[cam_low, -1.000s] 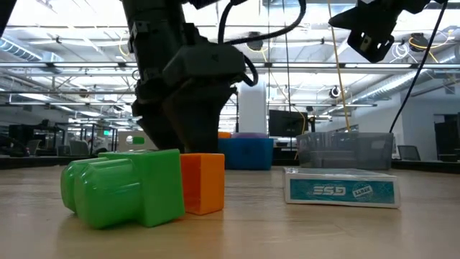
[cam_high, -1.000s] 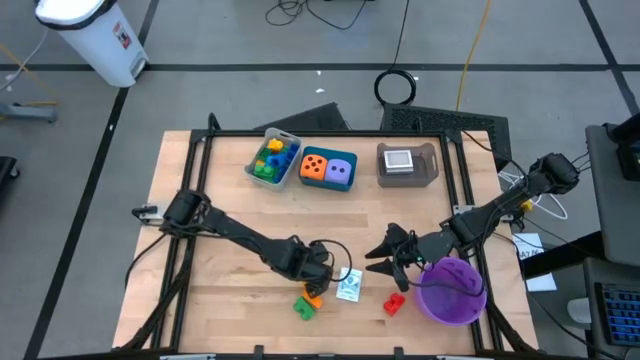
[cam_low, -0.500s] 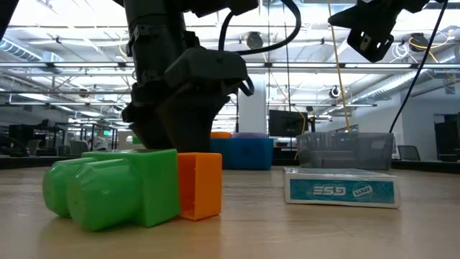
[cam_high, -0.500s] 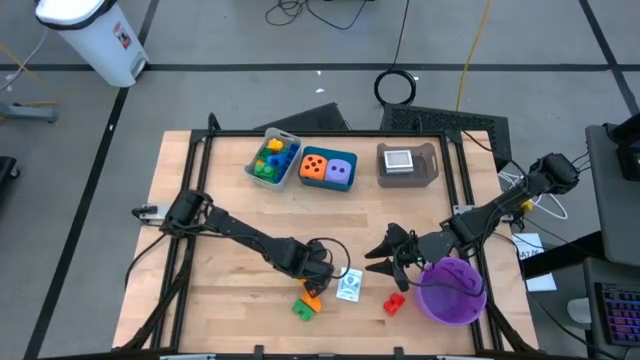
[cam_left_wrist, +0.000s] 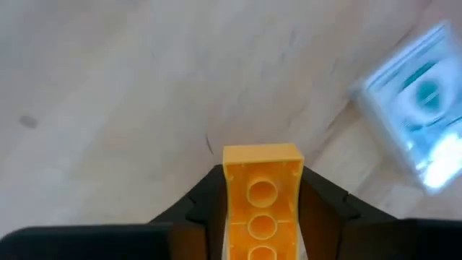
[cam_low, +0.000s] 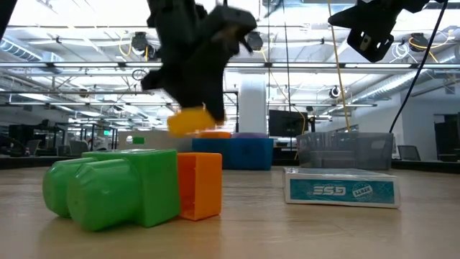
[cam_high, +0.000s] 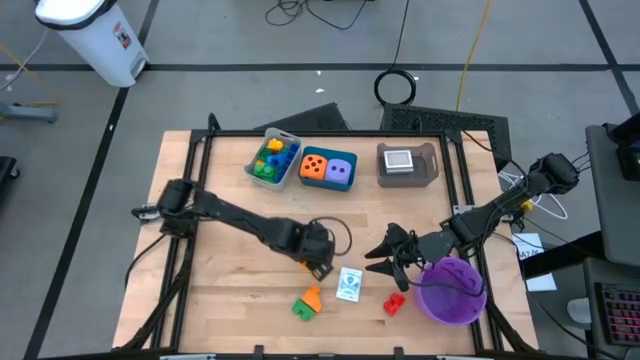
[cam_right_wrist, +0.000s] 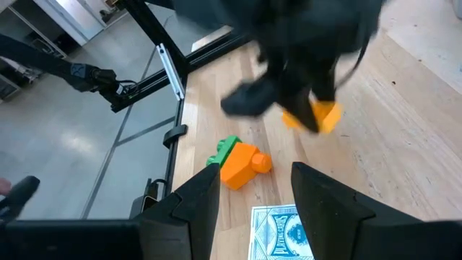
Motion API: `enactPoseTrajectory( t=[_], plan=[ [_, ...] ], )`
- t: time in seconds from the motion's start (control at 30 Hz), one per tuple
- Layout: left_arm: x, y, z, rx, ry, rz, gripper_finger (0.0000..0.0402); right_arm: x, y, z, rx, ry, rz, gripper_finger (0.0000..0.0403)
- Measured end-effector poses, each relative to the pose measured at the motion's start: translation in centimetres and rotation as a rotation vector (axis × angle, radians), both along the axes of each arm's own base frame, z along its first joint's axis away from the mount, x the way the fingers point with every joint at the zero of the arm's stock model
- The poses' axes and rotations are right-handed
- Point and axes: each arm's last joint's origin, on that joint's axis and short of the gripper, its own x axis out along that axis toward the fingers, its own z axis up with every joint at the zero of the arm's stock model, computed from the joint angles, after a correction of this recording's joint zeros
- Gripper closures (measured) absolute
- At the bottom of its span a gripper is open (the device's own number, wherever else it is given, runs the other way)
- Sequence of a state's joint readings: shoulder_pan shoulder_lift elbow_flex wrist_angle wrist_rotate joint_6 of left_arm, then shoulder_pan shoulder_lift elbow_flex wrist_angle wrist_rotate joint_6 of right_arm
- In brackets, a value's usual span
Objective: Pick & Place Toys
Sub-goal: Put the yellow game piece into the gray bin
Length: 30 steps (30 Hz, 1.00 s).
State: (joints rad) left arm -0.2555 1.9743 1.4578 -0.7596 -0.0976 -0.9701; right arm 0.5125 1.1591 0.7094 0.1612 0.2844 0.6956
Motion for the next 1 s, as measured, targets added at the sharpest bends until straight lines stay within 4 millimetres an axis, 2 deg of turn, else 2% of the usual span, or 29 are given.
enactPoseTrajectory(
  t=[0.2,0.37,0.6,0.77,1.0],
  plan=[
    [-1.4,3.1,5.2,0.091,-0.113,0.056,0.0276,0.0,0.0,0.0,0.000,0.000,0.001,0.0239],
    [-4.4,6.4,10.0,0.202,-0.167,0.164,0.0256,0.0,0.0,0.0,0.000,0.000,0.001,0.0239],
    [-9.0,11.0,15.5,0.300,-0.281,0.356,0.0260,0.0,0.0,0.0,0.003,-0.004,0.001,0.0239],
    [-10.9,14.2,17.0,0.346,-0.298,0.424,0.0261,0.0,0.0,0.1,0.003,-0.007,-0.001,0.0239],
    [-11.3,18.5,15.9,0.371,-0.170,0.445,0.0261,0.3,-0.5,0.1,0.031,-0.002,-0.038,0.0239]
  ],
)
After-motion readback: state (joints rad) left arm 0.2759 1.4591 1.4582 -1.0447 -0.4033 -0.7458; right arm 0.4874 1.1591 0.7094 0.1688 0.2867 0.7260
